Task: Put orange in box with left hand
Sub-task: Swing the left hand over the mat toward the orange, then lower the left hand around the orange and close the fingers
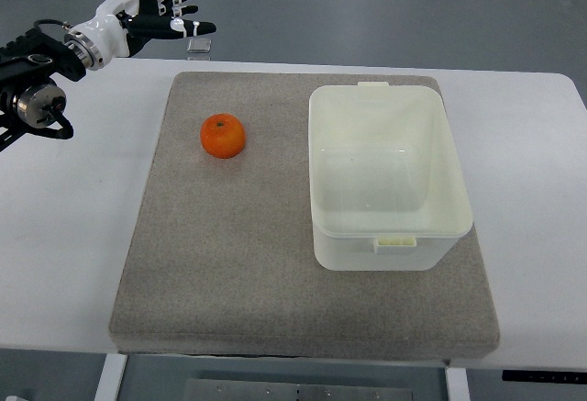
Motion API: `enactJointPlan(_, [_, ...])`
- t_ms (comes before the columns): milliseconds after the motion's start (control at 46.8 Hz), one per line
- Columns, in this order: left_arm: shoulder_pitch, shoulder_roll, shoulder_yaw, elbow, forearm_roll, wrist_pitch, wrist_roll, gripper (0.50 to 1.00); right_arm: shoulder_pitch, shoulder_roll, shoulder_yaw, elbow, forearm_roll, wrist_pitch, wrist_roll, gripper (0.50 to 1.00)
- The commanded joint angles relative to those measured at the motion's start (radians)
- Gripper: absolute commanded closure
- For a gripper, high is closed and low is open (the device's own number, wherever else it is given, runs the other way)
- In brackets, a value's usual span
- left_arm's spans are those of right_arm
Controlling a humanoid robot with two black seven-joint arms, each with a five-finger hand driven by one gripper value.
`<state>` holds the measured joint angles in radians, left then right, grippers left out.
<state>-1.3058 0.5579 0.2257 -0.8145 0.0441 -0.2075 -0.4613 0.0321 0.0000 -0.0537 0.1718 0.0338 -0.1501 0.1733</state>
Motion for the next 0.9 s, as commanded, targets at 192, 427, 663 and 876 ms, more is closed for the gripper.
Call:
enactJointPlan(192, [-0.092,0.020,0.069,0.020,0.561,-0.119,-0.017,0.523,0.000,0.000,-0.001,0.000,0.000,0.000,0.000,0.574])
enactJointPlan(427, [-0.104,0.014,0.024,0.041,0.835,-0.202,-0.115,0.529,0.000,0.000,0.000,0.000,0.000,0.000,0.002,0.574])
enactJointPlan(663, [-0.116,0.002,0.021,0.043,1.071,-0.193,-0.150,0.529,0.002,0.000,0.000,0.000,0.000,0.000,0.002,0.574])
enactJointPlan(876, [-0.116,-0.015,0.023,0.057,1.197,-0.061,-0.150,0.542,0.000,0.000,-0.001,0.000,0.000,0.000,0.002,0.574])
